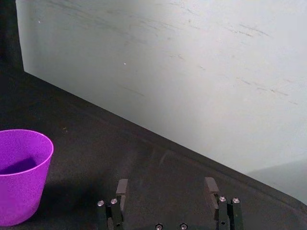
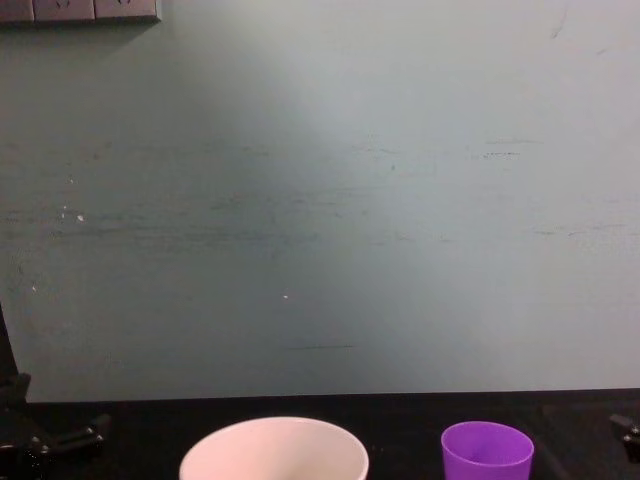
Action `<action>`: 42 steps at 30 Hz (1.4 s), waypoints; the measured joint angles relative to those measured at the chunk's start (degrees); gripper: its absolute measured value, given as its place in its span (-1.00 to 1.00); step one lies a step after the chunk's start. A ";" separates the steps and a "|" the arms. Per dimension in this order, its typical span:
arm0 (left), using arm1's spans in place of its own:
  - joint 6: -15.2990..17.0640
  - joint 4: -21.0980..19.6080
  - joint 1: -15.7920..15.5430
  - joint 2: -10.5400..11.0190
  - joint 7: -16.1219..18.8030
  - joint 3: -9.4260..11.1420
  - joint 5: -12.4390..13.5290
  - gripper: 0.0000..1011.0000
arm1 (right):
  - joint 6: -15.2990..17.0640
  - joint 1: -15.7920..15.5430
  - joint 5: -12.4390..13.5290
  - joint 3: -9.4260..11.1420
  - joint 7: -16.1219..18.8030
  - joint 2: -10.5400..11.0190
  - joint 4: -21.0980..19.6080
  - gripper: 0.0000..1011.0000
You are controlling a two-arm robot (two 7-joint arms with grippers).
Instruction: Pick up the cup and pour the mung beans from the cup into the bowl.
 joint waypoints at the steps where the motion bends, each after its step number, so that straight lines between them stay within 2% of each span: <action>1: 0.00 0.00 0.00 0.00 0.00 0.00 0.00 0.98 | 0.00 0.00 0.00 0.00 0.00 0.00 0.00 0.98; 42: 0.00 0.00 0.00 0.00 0.00 0.00 0.00 0.98 | 0.00 -0.02 -0.01 0.04 0.02 -0.01 0.00 0.98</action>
